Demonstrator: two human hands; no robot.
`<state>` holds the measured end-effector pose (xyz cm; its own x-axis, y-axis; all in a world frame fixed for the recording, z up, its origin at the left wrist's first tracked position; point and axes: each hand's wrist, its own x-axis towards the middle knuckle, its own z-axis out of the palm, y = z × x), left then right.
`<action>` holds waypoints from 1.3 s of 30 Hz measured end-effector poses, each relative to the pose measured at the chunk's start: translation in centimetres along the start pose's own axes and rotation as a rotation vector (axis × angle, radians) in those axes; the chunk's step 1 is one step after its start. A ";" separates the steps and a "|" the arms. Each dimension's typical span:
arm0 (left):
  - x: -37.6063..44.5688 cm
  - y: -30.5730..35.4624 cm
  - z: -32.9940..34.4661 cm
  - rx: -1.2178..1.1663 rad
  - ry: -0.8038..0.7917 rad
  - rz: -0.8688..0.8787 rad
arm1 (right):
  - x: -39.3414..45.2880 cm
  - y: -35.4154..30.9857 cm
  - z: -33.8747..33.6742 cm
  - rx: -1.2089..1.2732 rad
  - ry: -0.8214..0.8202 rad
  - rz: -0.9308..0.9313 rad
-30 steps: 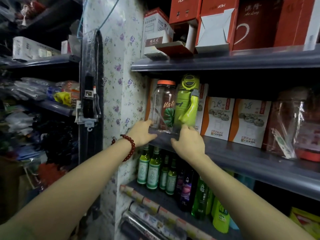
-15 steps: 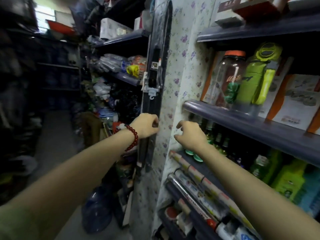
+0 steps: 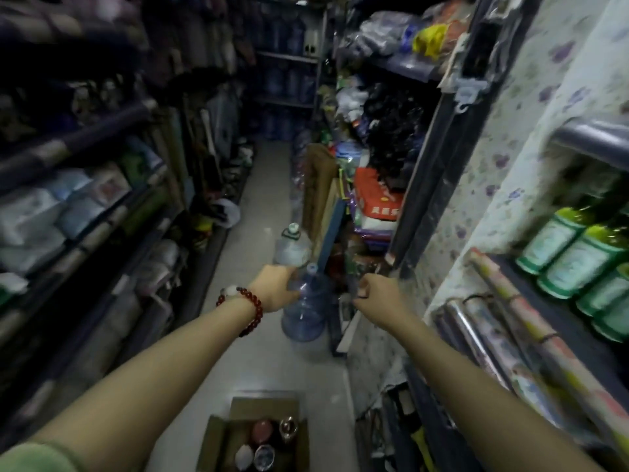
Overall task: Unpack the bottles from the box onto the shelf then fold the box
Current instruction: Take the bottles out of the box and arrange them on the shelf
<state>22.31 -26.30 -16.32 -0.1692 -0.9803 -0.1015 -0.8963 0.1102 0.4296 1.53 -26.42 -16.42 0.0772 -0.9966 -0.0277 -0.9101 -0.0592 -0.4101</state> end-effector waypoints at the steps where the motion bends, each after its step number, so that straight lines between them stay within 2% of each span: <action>1: -0.3 -1.5 1.3 -0.005 -0.028 -0.040 | 0.2 0.3 1.8 0.019 -0.031 0.001; 9: -0.6 -13.0 13.0 -0.097 -0.172 -0.275 | 0.9 4.5 16.7 0.111 -0.207 0.087; 14: -0.9 -20.1 23.3 -0.132 -0.219 -0.336 | 1.1 8.1 28.6 0.141 -0.291 0.183; 22: -0.9 -31.7 41.9 -0.119 -0.280 -0.363 | 0.2 14.0 49.5 0.102 -0.347 0.212; 32: 1.3 -43.0 61.1 -0.164 -0.280 -0.318 | 2.7 21.7 68.8 0.070 -0.235 0.122; 36: 1.5 -45.5 65.7 -0.189 -0.264 -0.287 | 4.1 24.0 73.8 0.037 -0.154 0.111; 39: 1.5 -46.3 67.4 -0.262 -0.194 -0.243 | 4.2 24.3 75.5 0.047 -0.076 0.098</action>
<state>35.91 -21.81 -96.85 -0.0622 -0.9209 -0.3847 -0.7893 -0.1905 0.5837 10.41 -27.76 -95.31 0.0213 -0.9902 -0.1382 -0.8947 0.0428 -0.4446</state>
